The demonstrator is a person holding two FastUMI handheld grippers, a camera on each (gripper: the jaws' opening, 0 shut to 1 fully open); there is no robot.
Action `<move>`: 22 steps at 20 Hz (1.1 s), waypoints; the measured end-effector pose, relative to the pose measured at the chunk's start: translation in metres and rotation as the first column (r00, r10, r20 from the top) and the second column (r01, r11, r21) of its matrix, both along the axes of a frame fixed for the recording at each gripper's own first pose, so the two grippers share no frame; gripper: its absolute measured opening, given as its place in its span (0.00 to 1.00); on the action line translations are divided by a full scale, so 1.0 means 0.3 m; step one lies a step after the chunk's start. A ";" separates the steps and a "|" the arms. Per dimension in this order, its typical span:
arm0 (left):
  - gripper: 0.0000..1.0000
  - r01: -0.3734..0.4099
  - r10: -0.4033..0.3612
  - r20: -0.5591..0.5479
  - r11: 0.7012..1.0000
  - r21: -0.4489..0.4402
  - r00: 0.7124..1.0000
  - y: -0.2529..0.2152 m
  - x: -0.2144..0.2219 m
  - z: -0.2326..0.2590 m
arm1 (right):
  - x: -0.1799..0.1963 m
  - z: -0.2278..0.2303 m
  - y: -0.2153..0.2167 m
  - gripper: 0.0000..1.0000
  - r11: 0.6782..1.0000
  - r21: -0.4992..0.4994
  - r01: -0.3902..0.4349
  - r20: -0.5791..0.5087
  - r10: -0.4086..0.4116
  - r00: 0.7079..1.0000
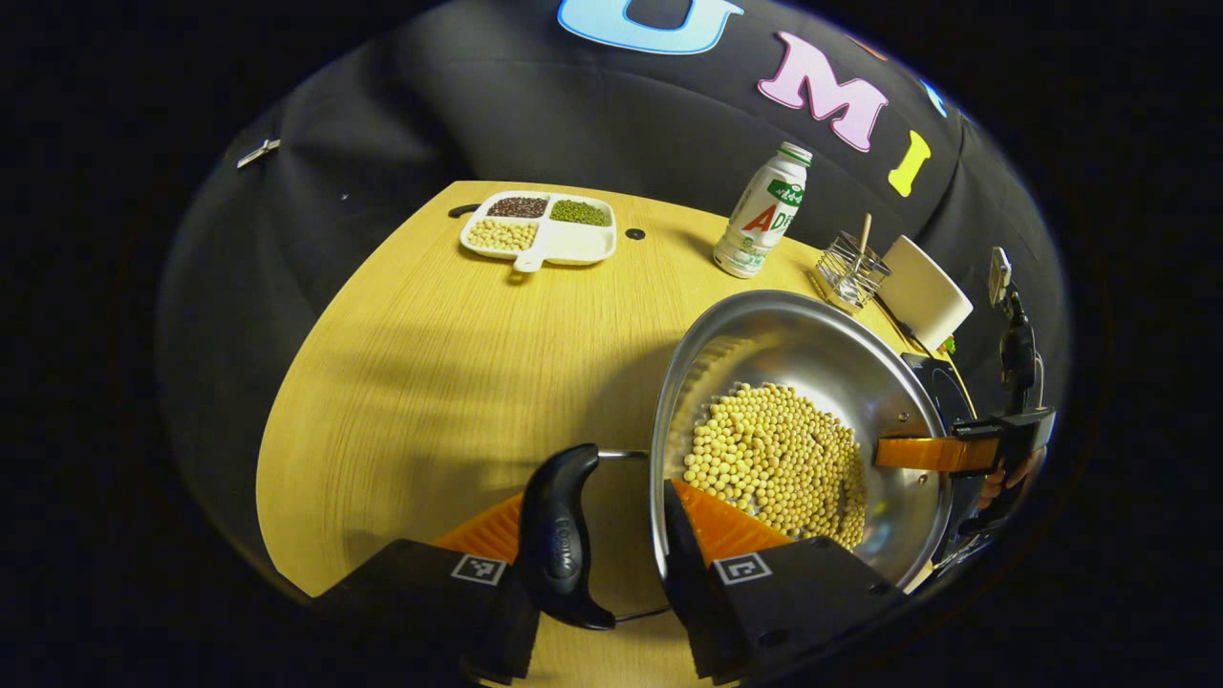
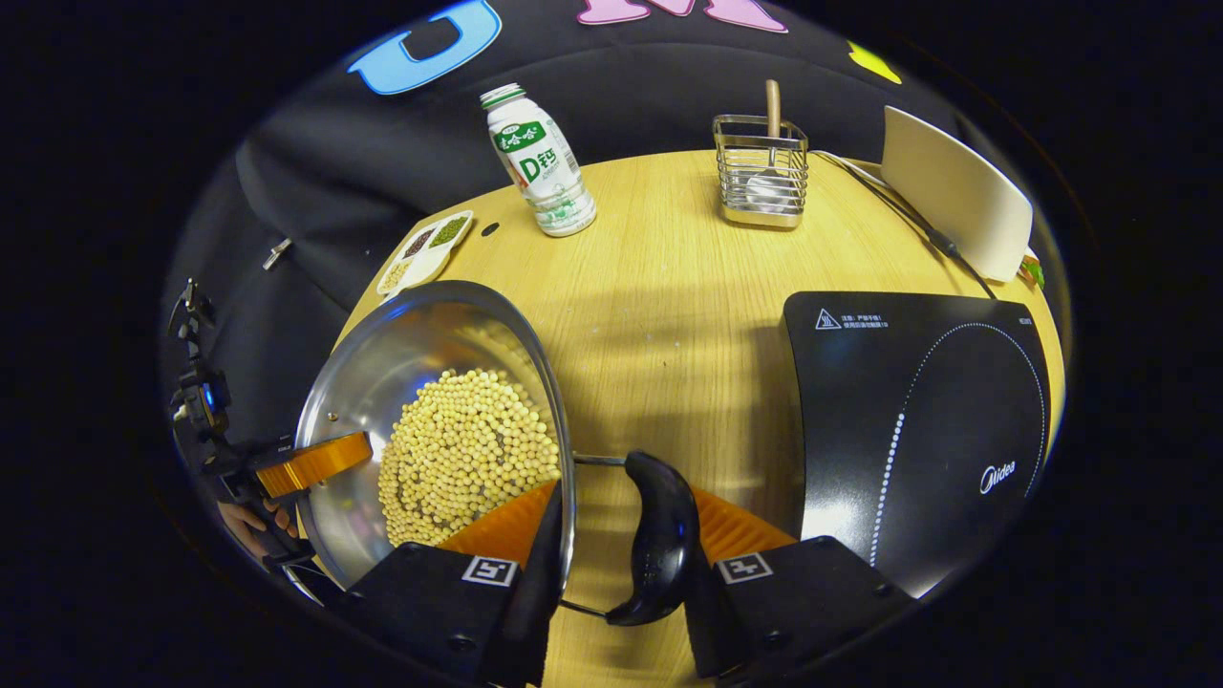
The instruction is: First push the handle of the pot to place it horizontally, then grasp the pot with both hands and set it on the induction cooktop.
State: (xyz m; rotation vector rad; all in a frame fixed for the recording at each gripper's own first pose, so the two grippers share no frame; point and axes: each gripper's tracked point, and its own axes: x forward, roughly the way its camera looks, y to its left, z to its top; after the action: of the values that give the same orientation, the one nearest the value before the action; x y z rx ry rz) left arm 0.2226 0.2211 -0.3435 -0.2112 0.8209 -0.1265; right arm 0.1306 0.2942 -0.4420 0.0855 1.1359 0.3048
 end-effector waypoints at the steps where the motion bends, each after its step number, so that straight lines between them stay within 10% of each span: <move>1: 0.63 -0.006 0.006 -0.005 1.000 -0.003 1.000 0.000 -0.013 0.000 | -0.008 0.006 -0.001 0.61 1.000 0.000 -0.006 0.005 0.006 1.000; 22: 0.63 0.048 -0.049 0.058 0.999 0.026 0.997 -0.545 -0.103 0.384 | -0.009 0.429 -0.529 0.60 0.999 0.037 0.038 0.091 -0.041 0.995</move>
State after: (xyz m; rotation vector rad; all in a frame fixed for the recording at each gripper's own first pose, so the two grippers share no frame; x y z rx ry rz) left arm 0.1917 0.0577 -0.2283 -0.1636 0.7690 -0.1677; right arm 0.1277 0.1356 -0.3134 0.1242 1.0364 0.2910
